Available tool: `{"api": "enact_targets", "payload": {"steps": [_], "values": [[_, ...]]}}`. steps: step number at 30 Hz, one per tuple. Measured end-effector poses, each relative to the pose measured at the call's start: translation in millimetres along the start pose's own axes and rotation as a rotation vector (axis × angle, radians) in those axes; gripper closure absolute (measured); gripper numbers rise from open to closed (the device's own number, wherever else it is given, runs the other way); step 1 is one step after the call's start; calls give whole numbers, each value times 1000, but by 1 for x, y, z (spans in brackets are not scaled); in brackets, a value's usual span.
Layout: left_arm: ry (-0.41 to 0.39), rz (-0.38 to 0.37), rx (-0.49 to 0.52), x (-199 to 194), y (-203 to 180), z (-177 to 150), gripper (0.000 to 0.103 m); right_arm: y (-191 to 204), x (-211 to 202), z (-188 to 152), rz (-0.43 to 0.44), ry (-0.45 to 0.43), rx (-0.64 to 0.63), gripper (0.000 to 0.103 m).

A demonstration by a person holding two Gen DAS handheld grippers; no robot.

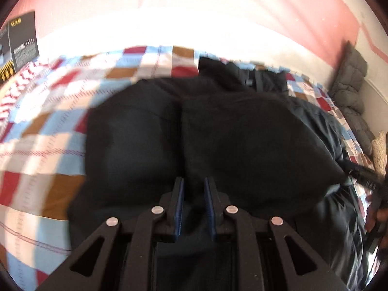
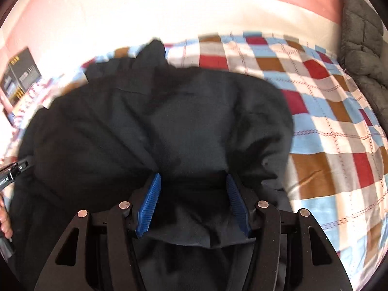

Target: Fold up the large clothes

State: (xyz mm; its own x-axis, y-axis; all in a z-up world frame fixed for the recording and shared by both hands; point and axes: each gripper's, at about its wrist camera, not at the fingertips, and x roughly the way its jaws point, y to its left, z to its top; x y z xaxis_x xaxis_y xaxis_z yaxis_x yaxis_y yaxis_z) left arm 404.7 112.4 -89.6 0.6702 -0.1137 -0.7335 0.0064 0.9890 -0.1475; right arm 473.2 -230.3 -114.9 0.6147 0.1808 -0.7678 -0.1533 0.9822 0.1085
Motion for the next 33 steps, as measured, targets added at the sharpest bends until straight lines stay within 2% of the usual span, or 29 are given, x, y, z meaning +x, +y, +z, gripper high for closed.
{"api": "enact_targets", "payload": {"steps": [4, 5, 7, 9, 12, 14, 17, 20, 26, 31, 33], "values": [[-18, 63, -23, -12, 38, 2, 83, -31, -22, 0, -17, -64, 77, 47], [-8, 76, -42, -8, 48, 1, 83, -40, -19, 0, -21, -56, 106, 47], [39, 73, -93, 9, 67, -5, 83, -50, -2, -8, -45, 13, 128, 47], [54, 81, -88, 21, 69, -15, 83, -53, 18, -17, -46, 57, 115, 43], [39, 112, -83, 21, 64, -18, 83, -63, 23, -23, -11, 43, 185, 39], [55, 102, -111, 14, 62, -18, 83, -66, 16, -21, -7, 43, 211, 39], [60, 42, -126, -12, 58, -27, 83, -62, -12, -26, -3, 34, 207, 38], [76, -5, -125, -49, 48, -51, 81, -58, -51, -51, 46, 26, 196, 37], [101, -49, -118, -135, 25, -129, 75, -47, -139, -132, 88, 22, 190, 37], [135, -61, -151, -187, 19, -182, 73, -42, -188, -199, 119, 65, 238, 37], [140, -52, -148, -203, 19, -197, 66, -39, -200, -217, 136, 80, 252, 37]]}}
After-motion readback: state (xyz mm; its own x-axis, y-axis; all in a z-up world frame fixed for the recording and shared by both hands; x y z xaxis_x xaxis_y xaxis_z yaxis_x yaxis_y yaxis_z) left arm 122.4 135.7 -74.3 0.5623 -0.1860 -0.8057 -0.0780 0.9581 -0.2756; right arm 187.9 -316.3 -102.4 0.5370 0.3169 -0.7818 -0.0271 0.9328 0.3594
